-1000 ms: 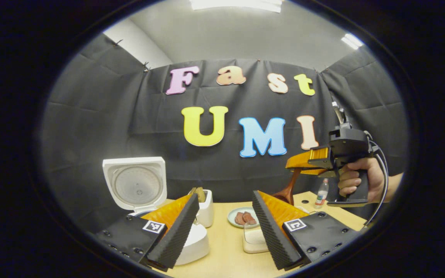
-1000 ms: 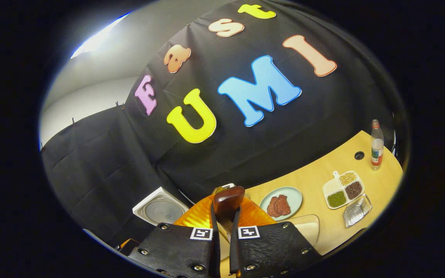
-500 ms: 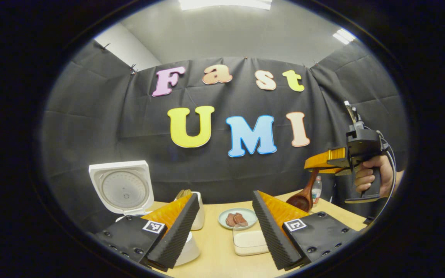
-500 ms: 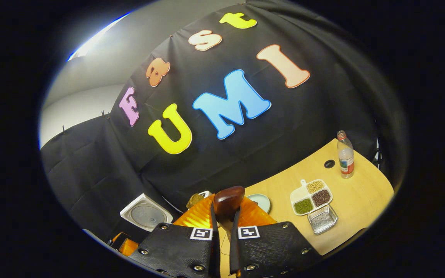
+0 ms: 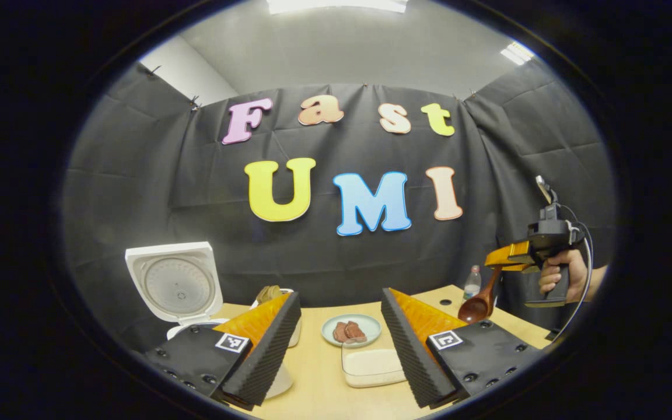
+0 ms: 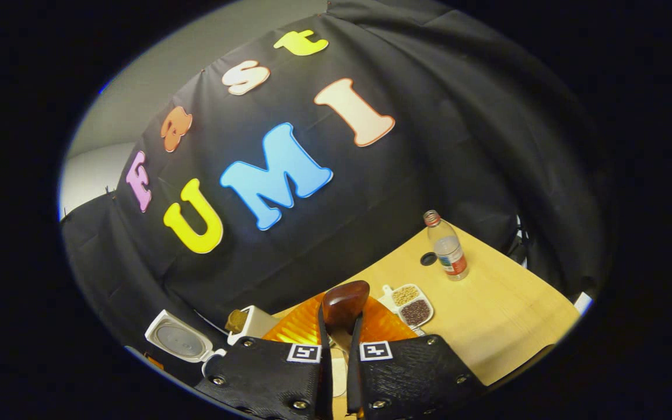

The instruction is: Close the left gripper, press the button to open the rice cooker; take a wooden spoon from the chopstick holder with the right hand, scoop a spoonful of rice and pour it into the rice cooker, then put the wooden spoon back into the chopstick holder.

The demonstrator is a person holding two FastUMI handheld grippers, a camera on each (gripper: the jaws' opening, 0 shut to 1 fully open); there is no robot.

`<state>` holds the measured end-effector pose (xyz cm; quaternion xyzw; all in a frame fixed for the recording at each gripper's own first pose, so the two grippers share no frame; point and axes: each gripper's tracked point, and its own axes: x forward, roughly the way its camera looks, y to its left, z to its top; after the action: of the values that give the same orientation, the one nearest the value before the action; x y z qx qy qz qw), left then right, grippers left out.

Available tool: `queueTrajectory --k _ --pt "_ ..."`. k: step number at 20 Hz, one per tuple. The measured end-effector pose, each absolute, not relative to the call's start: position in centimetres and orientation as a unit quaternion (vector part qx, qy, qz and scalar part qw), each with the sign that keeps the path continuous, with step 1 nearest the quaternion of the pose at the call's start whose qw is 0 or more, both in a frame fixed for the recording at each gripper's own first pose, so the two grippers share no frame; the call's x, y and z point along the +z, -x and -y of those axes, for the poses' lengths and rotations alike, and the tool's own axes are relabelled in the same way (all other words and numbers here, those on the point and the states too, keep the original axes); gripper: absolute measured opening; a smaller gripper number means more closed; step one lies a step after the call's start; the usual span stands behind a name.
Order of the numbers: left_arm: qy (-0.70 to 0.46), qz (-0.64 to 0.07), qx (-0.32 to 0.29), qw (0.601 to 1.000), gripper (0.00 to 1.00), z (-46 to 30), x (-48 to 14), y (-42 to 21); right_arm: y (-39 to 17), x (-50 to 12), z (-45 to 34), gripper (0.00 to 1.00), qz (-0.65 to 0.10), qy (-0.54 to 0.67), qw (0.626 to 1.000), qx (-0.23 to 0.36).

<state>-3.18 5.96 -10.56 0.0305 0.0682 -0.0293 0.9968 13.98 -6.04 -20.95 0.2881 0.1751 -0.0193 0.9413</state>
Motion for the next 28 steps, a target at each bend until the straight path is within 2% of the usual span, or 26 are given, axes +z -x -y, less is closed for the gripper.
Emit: queueTrajectory --k 2,7,10,12,13,14,21,23,24,28 --pt "-0.04 -0.072 -0.025 0.996 0.99 -6.1 -10.6 3.0 -14.5 -22.0 6.9 0.1 -0.18 -0.294 0.938 -0.032" --pt "-0.053 -0.088 -0.008 0.995 1.0 -6.7 -10.9 3.0 -17.3 -25.0 8.6 0.1 -0.181 -0.267 0.945 -0.049" --pt "-0.058 -0.099 0.007 0.993 0.99 -7.3 -11.5 3.3 -18.7 -27.7 8.6 0.1 -0.202 -0.256 0.944 -0.056" --pt "-0.058 -0.102 0.01 0.993 0.93 -7.1 -11.7 3.4 -19.0 -29.4 8.3 0.1 -0.215 -0.249 0.943 -0.055" --pt "-0.058 -0.107 0.011 0.993 0.99 -7.2 -12.0 3.4 -19.3 -30.1 8.0 0.1 -0.221 -0.248 0.942 -0.052" --pt "-0.058 -0.111 0.013 0.992 0.93 -7.3 -12.1 3.5 -19.3 -30.9 7.7 0.1 -0.227 -0.244 0.941 -0.051" --pt "-0.056 -0.125 0.031 0.99 0.93 -8.0 -12.6 3.6 -20.7 -34.0 6.9 0.1 -0.242 -0.196 0.948 -0.059" --pt "-0.046 -0.129 0.035 0.99 0.96 -8.5 -12.9 3.4 -20.3 -35.1 7.2 0.1 -0.256 -0.181 0.948 -0.063" --pt "-0.041 -0.128 0.037 0.99 0.99 -8.8 -12.8 3.4 -19.9 -35.5 7.6 0.1 -0.262 -0.177 0.946 -0.067" --pt "-0.027 -0.123 0.037 0.991 0.96 -9.6 -12.6 3.1 -17.6 -34.6 9.7 0.25 -0.25 -0.167 0.95 -0.087"
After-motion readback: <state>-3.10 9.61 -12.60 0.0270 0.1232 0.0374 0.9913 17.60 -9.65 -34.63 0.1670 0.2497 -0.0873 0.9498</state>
